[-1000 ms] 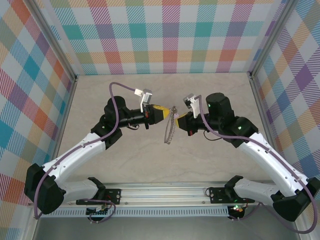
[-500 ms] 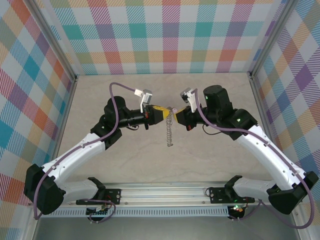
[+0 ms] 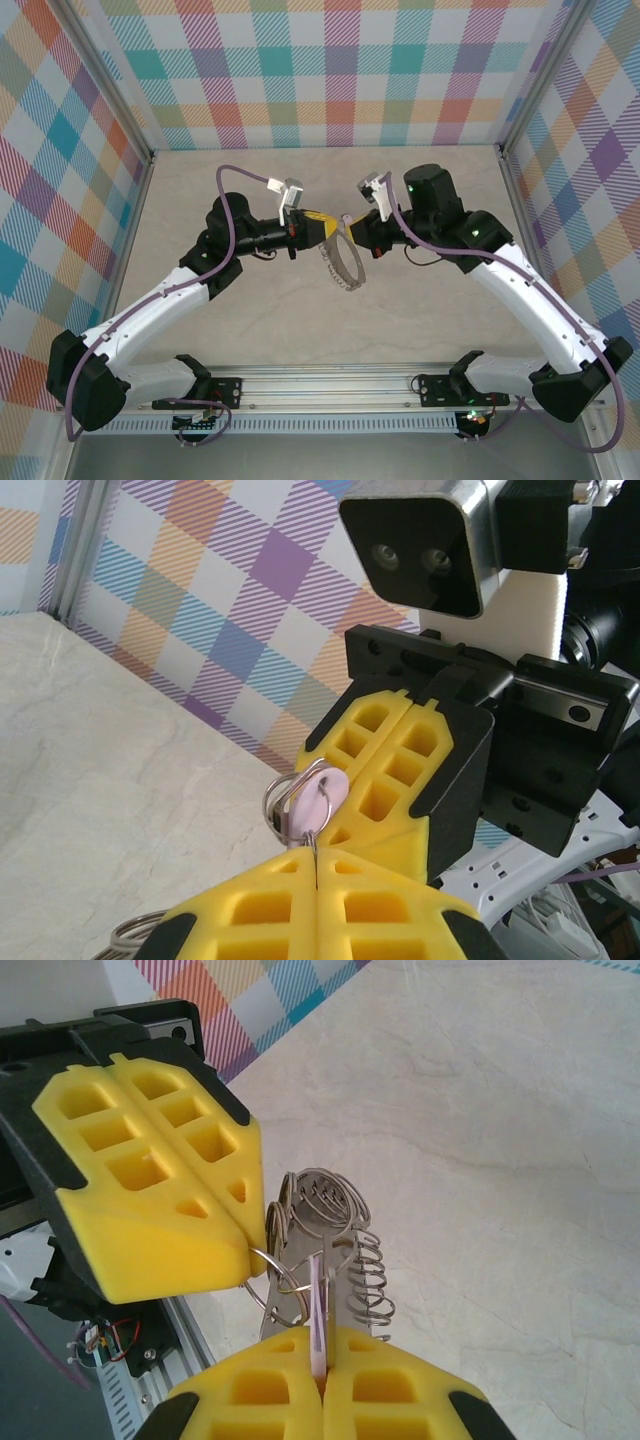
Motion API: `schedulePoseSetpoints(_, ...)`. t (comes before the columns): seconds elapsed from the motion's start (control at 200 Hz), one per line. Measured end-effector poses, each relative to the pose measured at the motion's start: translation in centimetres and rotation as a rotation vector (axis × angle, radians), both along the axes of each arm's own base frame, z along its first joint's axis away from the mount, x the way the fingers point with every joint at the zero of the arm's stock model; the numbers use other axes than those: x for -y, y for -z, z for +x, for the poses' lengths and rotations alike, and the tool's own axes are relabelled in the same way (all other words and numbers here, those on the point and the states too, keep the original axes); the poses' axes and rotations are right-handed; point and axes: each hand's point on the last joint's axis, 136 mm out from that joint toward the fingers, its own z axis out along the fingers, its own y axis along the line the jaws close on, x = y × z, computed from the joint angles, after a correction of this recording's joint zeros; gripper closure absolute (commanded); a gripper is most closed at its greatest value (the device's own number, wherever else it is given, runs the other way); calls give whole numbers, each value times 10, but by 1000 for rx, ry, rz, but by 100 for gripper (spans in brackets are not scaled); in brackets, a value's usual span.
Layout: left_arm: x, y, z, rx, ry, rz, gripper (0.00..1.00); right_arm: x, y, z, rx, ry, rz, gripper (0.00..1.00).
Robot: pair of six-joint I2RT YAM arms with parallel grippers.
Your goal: Put the keys on the keyring
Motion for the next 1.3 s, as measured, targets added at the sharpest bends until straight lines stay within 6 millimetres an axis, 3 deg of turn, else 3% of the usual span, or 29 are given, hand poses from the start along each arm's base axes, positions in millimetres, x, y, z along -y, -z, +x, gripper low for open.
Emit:
schedulePoseSetpoints(0.33,0,1,1,-4,-4,3,100,4,2,-3,6,3,-3,100)
schedulePoseSetpoints(0.895,0,1,1,-5,-4,3,100,6,25,-9,-31,-1,-18,100)
schedulePoseSetpoints(1.3,0,1,1,-5,-4,3,100,5,23,-7,-30,-1,-11,100)
